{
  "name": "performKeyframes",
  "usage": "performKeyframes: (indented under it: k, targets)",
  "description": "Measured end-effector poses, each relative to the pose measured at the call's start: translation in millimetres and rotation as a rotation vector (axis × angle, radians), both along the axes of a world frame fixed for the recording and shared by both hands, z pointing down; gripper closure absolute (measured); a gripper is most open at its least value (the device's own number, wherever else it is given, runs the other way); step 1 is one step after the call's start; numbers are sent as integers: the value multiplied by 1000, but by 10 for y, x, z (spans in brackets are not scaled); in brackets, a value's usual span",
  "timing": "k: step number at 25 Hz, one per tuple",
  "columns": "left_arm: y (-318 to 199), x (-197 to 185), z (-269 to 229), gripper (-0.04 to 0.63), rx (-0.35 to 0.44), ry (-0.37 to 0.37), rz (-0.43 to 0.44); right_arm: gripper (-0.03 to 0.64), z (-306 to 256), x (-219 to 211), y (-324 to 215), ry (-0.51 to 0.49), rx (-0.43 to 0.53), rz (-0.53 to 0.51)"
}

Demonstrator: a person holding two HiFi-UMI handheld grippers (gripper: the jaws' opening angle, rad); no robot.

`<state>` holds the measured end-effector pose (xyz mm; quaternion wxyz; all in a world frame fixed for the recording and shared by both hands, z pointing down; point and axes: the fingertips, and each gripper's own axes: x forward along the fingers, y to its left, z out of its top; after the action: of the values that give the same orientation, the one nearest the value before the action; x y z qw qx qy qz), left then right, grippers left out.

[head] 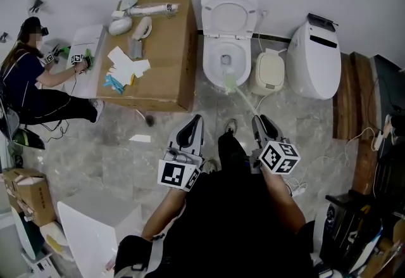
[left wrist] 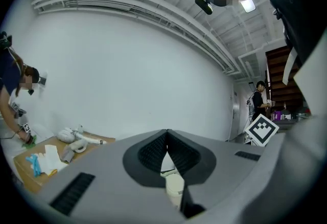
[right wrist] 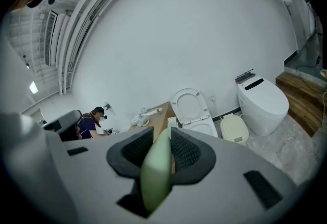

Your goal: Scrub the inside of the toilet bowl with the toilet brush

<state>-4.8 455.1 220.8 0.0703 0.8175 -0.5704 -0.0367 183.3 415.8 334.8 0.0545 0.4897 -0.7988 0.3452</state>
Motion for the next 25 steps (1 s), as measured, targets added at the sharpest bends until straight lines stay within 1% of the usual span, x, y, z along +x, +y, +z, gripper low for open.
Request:
performKeyframes:
  k: [5, 8, 11, 14, 18, 25]
  targets:
    - [-852, -101, -149, 586, 1, 1, -49, 500, 72, -189, -877, -12, -43, -53]
    - [-1236, -82, -178, 586, -4, -3, -57, 501, 180, -199, -1312, -11, -73, -63]
    - [-1572, -72, -140, 588, -13, -24, -56, 500, 339, -174, -1721, 7, -101, -57]
    - [-1853, -125, -71, 586, -33, -22, -53, 500, 576, -151, -2072, 6, -156, -9]
    - [-2294, -253, 78, 588, -60, -2, -41, 500, 957, -171, -2517, -32, -254, 92]
    - [-3273, -530, 242, 587, -93, 19, 25, 500, 1714, -543, -3250, -88, -434, 267]
